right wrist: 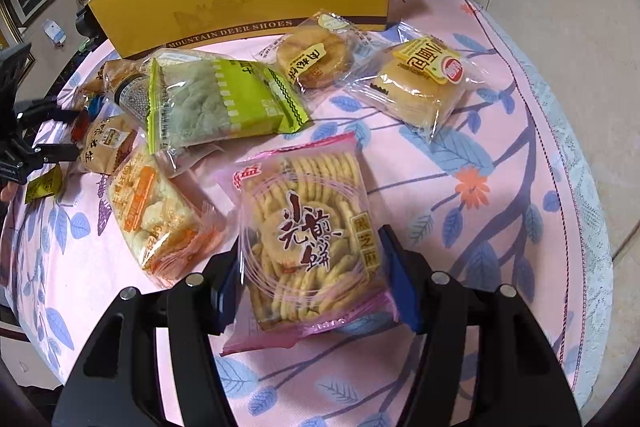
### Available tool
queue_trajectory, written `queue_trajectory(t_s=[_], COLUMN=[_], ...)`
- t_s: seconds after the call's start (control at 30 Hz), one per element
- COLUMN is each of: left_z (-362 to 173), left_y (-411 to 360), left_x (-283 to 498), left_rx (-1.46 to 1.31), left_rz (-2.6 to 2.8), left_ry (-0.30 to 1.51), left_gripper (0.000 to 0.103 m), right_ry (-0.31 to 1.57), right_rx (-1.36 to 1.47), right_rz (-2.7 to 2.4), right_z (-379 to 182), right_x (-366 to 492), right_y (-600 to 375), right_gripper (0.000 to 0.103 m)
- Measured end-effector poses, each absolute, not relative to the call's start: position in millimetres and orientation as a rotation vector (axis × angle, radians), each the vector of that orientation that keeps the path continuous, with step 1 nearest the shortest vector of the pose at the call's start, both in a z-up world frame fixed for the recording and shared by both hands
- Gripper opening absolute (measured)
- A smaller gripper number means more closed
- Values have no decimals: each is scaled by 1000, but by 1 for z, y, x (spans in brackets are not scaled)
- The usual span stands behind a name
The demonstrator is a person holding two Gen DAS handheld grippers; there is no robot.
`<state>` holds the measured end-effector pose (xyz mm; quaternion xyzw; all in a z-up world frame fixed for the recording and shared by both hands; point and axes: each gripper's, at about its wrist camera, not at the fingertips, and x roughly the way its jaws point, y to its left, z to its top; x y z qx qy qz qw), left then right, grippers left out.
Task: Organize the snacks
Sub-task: 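Grasp the brown chocolate bar with the left tool while the right tool grasps the pink cracker bag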
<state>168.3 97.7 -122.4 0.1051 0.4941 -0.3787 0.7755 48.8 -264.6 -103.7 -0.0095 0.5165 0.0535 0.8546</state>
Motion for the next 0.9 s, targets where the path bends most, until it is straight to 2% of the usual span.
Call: queue_trajectory(t_s=[0.03, 0.07, 0.33, 0.5, 0.63, 0.9], left_z=[-122, -123, -123, -117, -112, -74], left_y=[102, 111, 112, 87, 65, 27], left_x=[166, 163, 142, 118, 93, 50], left_rx=[205, 168, 152, 136, 68, -104], left_rz=[-827, -814, -607, -297, -128, -159], left_ry=[1071, 1074, 1080, 1081, 1022, 924], left_gripper=[44, 38, 38, 24, 24, 24], right_ry=[1086, 1086, 1079, 1051, 1039, 936], right_rx=[-22, -24, -17, -10, 26, 45], right_rz=[109, 105, 93, 87, 82, 83], right_z=[-104, -104, -105, -105, -103, -66], right_x=[49, 49, 49, 47, 44, 15], right_y=[-264, -263, -261, -264, -269, -281], right_gripper=[65, 65, 68, 62, 55, 53])
